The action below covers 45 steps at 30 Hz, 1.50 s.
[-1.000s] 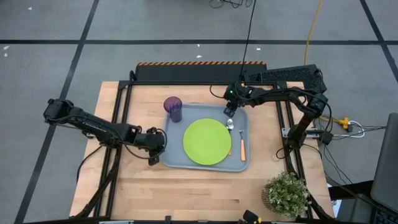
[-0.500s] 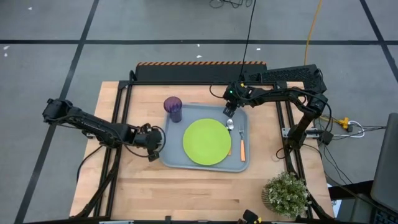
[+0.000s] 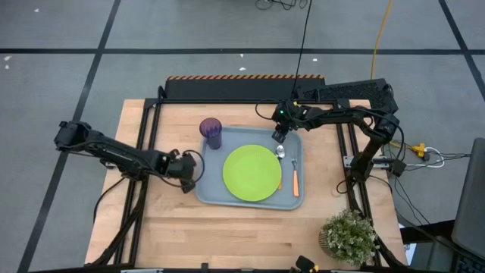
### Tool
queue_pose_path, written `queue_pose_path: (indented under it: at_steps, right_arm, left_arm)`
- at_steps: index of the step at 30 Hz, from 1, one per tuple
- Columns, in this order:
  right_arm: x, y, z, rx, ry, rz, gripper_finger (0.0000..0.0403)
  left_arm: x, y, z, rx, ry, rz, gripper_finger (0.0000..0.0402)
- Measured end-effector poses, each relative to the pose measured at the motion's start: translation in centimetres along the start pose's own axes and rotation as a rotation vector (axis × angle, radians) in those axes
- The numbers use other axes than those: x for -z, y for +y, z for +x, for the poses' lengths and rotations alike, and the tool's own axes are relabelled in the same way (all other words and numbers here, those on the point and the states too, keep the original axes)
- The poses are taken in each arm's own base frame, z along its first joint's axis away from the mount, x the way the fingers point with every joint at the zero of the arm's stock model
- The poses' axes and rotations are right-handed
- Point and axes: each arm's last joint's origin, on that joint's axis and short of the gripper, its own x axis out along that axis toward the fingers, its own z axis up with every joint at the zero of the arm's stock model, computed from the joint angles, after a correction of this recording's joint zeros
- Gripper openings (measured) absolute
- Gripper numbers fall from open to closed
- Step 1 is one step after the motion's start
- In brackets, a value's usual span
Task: Pick and place plate/cup/fork/spoon on tray
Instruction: Adjust the gray serving tray to the center of the table
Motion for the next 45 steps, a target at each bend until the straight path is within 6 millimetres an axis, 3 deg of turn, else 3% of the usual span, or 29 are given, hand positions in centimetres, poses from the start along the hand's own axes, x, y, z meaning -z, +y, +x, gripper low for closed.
queue_pose_path:
  at_steps: [9,29,37,45]
  right_arm:
    - [0.0,0.0,0.0,0.001,-0.001,0.0,0.0134]
    - [-0.2,-0.8,0.1,0.017,-0.024,-0.015,0.0134]
    - [-0.6,-0.8,0.0,0.027,-0.063,-0.02,0.0134]
    - [-0.3,-1.4,-1.5,0.227,-0.009,0.012,0.0134]
  left_arm:
    - [-0.2,-1.1,2.1,0.033,0.057,0.063,0.0071]
    - [-0.2,-3.1,1.5,0.224,-0.009,0.109,0.0072]
    - [0.3,-3.4,1.3,0.212,-0.001,0.09,0.0072]
    - [0.7,-3.1,1.3,0.158,0.024,0.102,0.0072]
